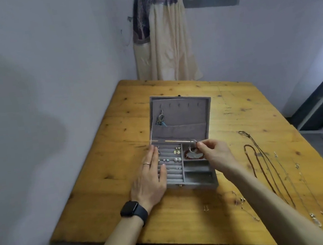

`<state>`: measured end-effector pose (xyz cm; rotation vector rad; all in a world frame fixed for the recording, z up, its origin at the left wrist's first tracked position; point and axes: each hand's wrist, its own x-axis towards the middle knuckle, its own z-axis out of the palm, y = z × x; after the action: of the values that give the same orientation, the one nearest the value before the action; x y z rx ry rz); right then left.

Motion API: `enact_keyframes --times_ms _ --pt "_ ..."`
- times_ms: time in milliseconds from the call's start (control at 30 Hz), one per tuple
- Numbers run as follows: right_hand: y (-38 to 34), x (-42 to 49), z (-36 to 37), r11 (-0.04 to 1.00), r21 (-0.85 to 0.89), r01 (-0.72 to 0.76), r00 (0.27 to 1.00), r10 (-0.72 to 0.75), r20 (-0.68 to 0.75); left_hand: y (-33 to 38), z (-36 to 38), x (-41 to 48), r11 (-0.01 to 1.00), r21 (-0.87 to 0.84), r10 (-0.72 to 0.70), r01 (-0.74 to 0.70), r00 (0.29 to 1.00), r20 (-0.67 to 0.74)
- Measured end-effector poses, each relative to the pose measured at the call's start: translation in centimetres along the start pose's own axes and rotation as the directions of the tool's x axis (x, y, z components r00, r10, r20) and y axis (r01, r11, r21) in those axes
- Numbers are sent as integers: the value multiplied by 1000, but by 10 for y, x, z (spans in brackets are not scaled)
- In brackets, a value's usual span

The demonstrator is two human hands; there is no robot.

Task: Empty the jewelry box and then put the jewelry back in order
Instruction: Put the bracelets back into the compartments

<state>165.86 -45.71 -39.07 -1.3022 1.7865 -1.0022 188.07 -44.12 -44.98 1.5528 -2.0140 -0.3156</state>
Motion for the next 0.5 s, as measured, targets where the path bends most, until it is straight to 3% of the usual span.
enact_keyframes --times_ms 100,167,300,500 --pt "-1 6 5 998 -55 -42 998 44 37 1 0 0 1000 20 13 -13 1000 -9" --pt "-1 10 3 975 -220 -27 999 30 11 1 -1 -1 999 38 5 -5 1000 -5" --pt "-1 4 2 808 -587 51 995 -94 -43 1 0 -2 998 59 -8 8 1000 6" --pt "1 2 6 646 -753 126 978 -208 -14 -1 3 0 996 88 -8 6 1000 22"
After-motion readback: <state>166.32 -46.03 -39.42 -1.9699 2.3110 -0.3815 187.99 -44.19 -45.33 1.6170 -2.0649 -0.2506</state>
